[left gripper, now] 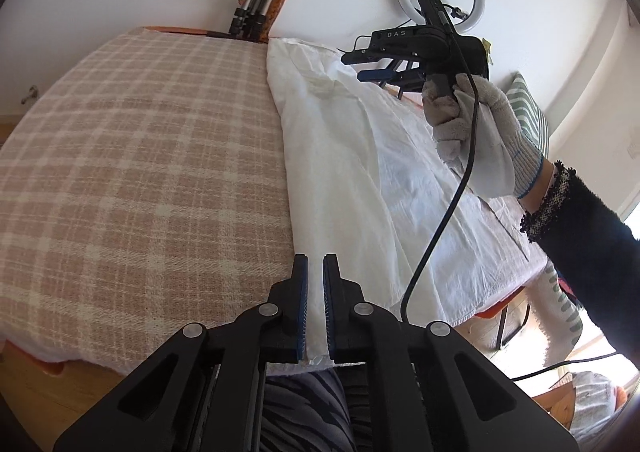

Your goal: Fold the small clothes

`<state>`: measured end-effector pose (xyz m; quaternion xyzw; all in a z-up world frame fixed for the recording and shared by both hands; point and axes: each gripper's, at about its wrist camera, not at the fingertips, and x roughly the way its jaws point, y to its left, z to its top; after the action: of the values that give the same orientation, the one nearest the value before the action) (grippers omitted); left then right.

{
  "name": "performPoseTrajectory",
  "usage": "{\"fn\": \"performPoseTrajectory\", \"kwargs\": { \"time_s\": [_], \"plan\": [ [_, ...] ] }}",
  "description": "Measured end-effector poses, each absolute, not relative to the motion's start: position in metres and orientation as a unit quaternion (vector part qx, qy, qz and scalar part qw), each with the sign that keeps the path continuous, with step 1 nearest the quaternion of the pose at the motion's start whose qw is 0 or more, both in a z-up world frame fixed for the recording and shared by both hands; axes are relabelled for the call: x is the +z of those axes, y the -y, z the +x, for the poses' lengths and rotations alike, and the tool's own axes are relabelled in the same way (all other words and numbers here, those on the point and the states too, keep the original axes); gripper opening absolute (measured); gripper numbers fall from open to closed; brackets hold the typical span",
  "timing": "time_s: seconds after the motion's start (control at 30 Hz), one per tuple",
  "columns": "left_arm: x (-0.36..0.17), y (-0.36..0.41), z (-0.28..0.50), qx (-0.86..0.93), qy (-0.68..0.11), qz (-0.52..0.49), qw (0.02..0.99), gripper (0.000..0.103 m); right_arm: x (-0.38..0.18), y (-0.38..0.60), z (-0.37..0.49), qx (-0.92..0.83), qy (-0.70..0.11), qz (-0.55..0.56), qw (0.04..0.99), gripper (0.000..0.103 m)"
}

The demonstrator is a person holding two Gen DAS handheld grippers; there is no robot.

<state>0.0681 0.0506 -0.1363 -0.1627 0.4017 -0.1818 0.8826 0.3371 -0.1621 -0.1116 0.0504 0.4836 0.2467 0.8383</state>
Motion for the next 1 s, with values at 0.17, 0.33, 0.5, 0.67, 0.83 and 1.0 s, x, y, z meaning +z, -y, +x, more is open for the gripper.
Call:
{"fn": "performPoseTrajectory", "kwargs": {
  "time_s": [0.17, 0.33, 0.5, 0.67, 0.83, 1.0],
  "plan": [
    [-0.13, -0.057, 0.067, -0.173, -0.393, -0.174, 0.886, 0.006, -0.124, 0.116, 0.318, 0.292, -0.485, -0.008, 0.824, 0.036],
    [-0.136, -0.062, 0.06, -0.167, -0.402, -0.174, 0.883, 0.007, -0.162, 0.08, 0.307, 0.296, -0.517, -0.085, 0.799, 0.03],
    [-0.139, -0.065, 0.062, -0.166, -0.403, -0.179, 0.882, 0.007, -0.177, 0.084, 0.255, 0.327, -0.512, -0.144, 0.781, 0.03],
    [-0.148, -0.062, 0.069, -0.168, -0.416, -0.189, 0.873, 0.019, -0.161, 0.099, 0.22, 0.356, -0.506, -0.129, 0.775, 0.03],
    [-0.167, -0.053, 0.076, -0.188, -0.436, -0.214, 0.854, 0.022, -0.143, 0.112, 0.207, 0.372, -0.502, -0.055, 0.779, 0.03],
    [-0.168, -0.044, 0.066, -0.183, -0.434, -0.188, 0.862, 0.022, -0.162, 0.109, 0.191, 0.372, -0.53, -0.05, 0.76, 0.03]
  ]
}}
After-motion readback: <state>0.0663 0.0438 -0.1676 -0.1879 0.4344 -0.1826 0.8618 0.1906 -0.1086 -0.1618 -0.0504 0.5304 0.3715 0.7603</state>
